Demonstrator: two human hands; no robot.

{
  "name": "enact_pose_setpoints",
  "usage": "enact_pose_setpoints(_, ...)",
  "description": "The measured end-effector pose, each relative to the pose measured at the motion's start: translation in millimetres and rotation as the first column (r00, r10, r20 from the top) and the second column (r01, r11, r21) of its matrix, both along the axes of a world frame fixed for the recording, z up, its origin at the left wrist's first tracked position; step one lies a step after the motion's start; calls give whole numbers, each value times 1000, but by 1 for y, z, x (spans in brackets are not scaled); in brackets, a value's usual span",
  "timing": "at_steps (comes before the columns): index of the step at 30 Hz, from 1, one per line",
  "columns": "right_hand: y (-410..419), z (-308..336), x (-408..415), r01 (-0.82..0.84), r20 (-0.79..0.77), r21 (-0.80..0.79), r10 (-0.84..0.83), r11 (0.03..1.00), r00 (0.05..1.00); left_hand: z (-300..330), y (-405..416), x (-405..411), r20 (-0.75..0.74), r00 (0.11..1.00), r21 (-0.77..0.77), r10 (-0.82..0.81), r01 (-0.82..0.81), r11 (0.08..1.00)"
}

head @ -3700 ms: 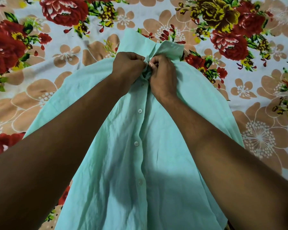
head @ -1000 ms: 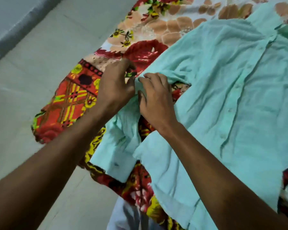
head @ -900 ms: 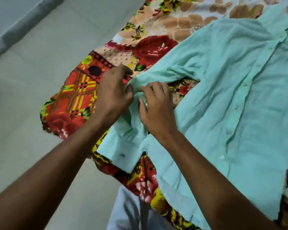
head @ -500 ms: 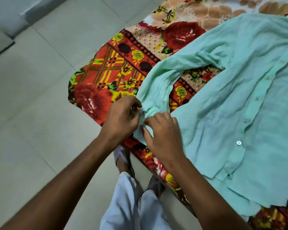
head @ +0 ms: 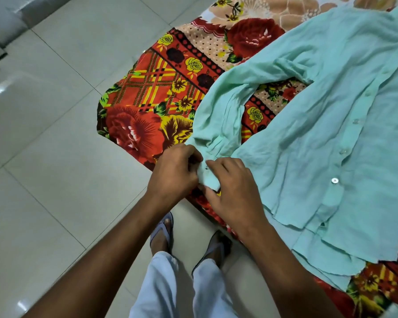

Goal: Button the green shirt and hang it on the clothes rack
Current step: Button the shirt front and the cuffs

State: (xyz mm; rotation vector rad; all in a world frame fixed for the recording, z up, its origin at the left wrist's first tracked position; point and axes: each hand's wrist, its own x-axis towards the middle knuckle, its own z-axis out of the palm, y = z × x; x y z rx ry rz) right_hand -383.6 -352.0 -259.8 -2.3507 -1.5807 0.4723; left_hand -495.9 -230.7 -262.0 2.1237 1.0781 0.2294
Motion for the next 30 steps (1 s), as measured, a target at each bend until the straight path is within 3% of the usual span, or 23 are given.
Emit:
enact_pose_setpoints(6, 1, -2, -7, 48, -7, 26, -48, 998, 999, 6, -6, 7, 5, 991, -189, 135, -132, 973)
enact_pose_setpoints(10, 1, -4, -12, 183, -59, 135, -177, 974, 982, 5, -7, 8, 15, 975, -210, 222, -214, 954)
enact_pose_setpoints(13, 8, 2, -11, 403, -302, 175, -341, 898, 890, 3, -11, 9, -2, 972, -154, 237, -234, 960)
enact_pose_setpoints(16, 13, 8, -6, 492, -467, 109, -393, 864, 792, 4, -15, 12, -29, 971, -100, 238, -240, 966)
enact_pose_setpoints(20, 17, 12, 0, 522, -533, 31, -427, 853, 730, 6, -19, 16, -34, 961, -90, 275, -277, 957)
enact_pose_setpoints(24, 19, 13, 2, 565, -598, -20, -463, 825, 655, 9, -25, 15, 52, 958, -133, 283, -274, 952)
enact_pose_setpoints(30, 15, 13, -1, 607, -627, -9, -477, 795, 616, 12, -34, 14, 169, 911, -240, 377, -333, 912)
